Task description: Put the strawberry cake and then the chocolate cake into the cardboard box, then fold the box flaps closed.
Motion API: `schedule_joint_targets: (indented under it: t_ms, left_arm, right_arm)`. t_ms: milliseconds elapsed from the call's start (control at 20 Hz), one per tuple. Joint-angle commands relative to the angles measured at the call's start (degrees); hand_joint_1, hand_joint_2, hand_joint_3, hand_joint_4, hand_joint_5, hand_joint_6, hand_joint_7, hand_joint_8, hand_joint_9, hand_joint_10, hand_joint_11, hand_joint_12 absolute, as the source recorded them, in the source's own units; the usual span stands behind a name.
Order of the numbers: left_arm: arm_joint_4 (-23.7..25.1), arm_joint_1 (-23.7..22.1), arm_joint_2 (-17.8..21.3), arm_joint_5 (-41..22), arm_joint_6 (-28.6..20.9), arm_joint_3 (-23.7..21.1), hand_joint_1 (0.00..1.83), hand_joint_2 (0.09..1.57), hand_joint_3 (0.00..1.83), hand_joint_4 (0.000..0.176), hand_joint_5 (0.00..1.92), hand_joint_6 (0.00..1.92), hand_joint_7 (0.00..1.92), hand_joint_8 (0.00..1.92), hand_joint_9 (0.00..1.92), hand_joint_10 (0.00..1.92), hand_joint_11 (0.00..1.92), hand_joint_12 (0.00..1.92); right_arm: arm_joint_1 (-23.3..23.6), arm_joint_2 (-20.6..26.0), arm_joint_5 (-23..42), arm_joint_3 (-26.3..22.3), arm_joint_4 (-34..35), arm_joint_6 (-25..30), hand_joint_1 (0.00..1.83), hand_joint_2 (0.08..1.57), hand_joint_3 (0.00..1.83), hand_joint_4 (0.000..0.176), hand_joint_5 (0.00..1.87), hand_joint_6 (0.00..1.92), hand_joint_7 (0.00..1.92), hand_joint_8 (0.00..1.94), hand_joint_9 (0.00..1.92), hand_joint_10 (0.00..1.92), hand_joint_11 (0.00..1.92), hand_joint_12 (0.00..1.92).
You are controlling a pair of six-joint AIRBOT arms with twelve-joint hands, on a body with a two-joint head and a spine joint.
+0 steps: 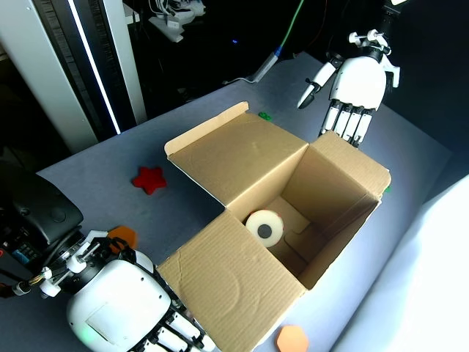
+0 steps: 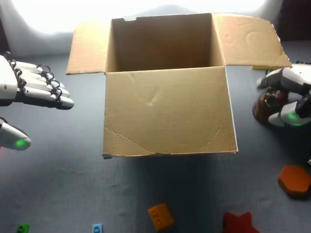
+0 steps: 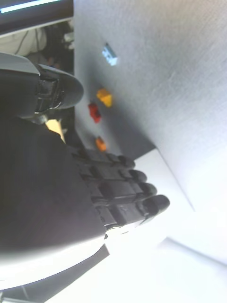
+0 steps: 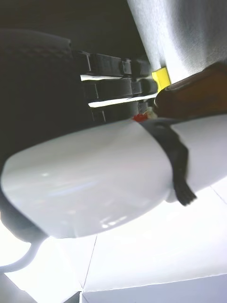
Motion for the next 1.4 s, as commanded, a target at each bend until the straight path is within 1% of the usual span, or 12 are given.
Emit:
schedule_joint_targets:
  t_ms: [0, 100, 200, 250, 350, 500, 750, 800, 850, 1050, 1200, 1350]
  left_arm:
    - [-4.16, -0.98, 0.29, -0.44, 0.24, 0.46, 0.0, 1.25, 0.0, 0.0, 0.09, 0.0, 0.11, 0.0, 0.09, 0.0, 0.0, 0.44]
    - [-4.17, -1.1, -0.01, -0.49, 0.23, 1.05, 0.0, 1.25, 0.0, 0.0, 0.1, 0.0, 0.13, 0.01, 0.11, 0.0, 0.0, 0.49]
    - [-4.17, -0.75, -0.23, -0.49, 0.23, 1.04, 0.0, 1.25, 0.0, 0.0, 0.11, 0.0, 0.15, 0.0, 0.12, 0.01, 0.0, 0.53]
    - [-4.17, -0.5, -0.32, -0.59, 0.24, 1.01, 0.0, 1.25, 0.0, 0.0, 0.11, 0.0, 0.14, 0.0, 0.12, 0.0, 0.0, 0.52]
    - [-4.25, 0.49, -0.64, -0.58, 0.26, 1.17, 0.0, 1.25, 0.0, 0.0, 0.1, 0.0, 0.13, 0.0, 0.11, 0.0, 0.0, 0.5]
    - [-5.65, 1.18, -0.84, -0.48, 0.26, 1.16, 0.0, 1.25, 0.0, 0.0, 0.11, 0.0, 0.14, 0.0, 0.12, 0.0, 0.0, 0.52]
    - [-8.48, 1.18, -1.15, 0.52, 0.68, 1.02, 0.0, 1.24, 0.0, 0.0, 0.11, 0.0, 0.14, 0.0, 0.12, 0.01, 0.0, 0.5]
    - [-8.77, 1.18, -1.15, 0.86, 1.24, 0.91, 0.0, 1.24, 0.0, 0.0, 0.11, 0.0, 0.14, 0.0, 0.13, 0.01, 0.0, 0.5]
    - [-8.78, 1.2, -1.18, 1.1, 1.33, 0.86, 0.0, 1.24, 0.0, 0.0, 0.11, 0.0, 0.14, 0.0, 0.12, 0.0, 0.0, 0.5]
    - [-8.9, 1.64, -1.34, 1.35, 1.47, 0.62, 0.0, 1.24, 0.0, 0.0, 0.11, 0.0, 0.14, 0.0, 0.13, 0.0, 0.0, 0.51]
    - [-8.92, 1.71, -1.42, 1.38, 1.51, 0.6, 0.0, 1.24, 0.0, 0.0, 0.12, 0.01, 0.14, 0.0, 0.12, 0.0, 0.0, 0.51]
    - [-8.95, 1.69, -1.43, 1.6, 1.51, 0.35, 0.0, 1.24, 0.0, 0.0, 0.12, 0.0, 0.14, 0.0, 0.12, 0.0, 0.0, 0.49]
  right_arm:
    - [0.22, 0.83, 2.89, 0.32, -1.49, 0.26, 1.19, 1.2, 0.01, 0.0, 0.89, 1.04, 0.76, 1.46, 0.6, 1.45, 0.32, 1.88]
    - [0.46, 0.88, 2.78, 0.32, -1.49, 0.25, 1.21, 1.17, 0.0, 0.0, 0.98, 0.92, 0.79, 1.42, 0.57, 1.5, 0.29, 1.92]
    - [0.94, 1.16, 2.65, 0.28, -1.49, 0.22, 1.32, 1.18, 0.0, 0.0, 0.97, 0.9, 0.85, 1.31, 0.64, 1.54, 0.28, 1.92]
    - [1.18, 1.48, 2.65, 0.22, -1.49, 0.22, 1.35, 1.18, 0.0, 0.0, 0.92, 0.98, 0.87, 1.26, 0.66, 1.52, 0.3, 1.91]
    - [1.52, 2.67, 2.67, -0.32, -1.49, 0.2, 1.36, 1.15, 0.0, 0.0, 1.02, 0.81, 0.91, 1.18, 0.71, 1.5, 0.31, 1.9]
    - [2.08, 5.54, 3.61, -1.89, -1.5, 0.2, 1.35, 1.17, 0.0, 0.0, 0.93, 0.97, 0.87, 1.23, 0.71, 1.52, 0.36, 1.89]
    - [6.37, 11.19, 6.32, -5.98, -1.61, -0.47, 1.35, 1.18, 0.0, 0.0, 0.93, 0.97, 0.85, 1.28, 0.68, 1.55, 0.34, 1.92]
    - [7.28, 12.0, 8.06, -6.76, -3.15, -0.87, 1.23, 1.18, 0.0, 0.0, 0.94, 0.99, 0.82, 1.36, 0.62, 1.47, 0.34, 1.9]
    - [8.14, 12.65, 9.26, -7.39, -6.12, -0.71, 1.32, 1.18, 0.0, 0.0, 0.95, 0.96, 0.84, 1.3, 0.67, 1.52, 0.35, 1.9]
    - [10.16, 14.41, 15.81, -9.99, -19.29, 1.56, 1.35, 1.17, 0.0, 0.0, 0.95, 0.95, 0.88, 1.23, 0.71, 1.51, 0.37, 1.88]
    - [10.21, 14.45, 20.55, -11.25, -26.11, 1.93, 1.35, 1.19, 0.0, 0.0, 0.9, 1.02, 0.85, 1.28, 0.67, 1.54, 0.34, 1.92]
    - [10.03, 14.33, 25.81, -12.6, -36.17, 6.82, 1.35, 1.2, 0.0, 0.0, 0.84, 1.12, 0.8, 1.34, 0.67, 1.55, 0.38, 1.91]
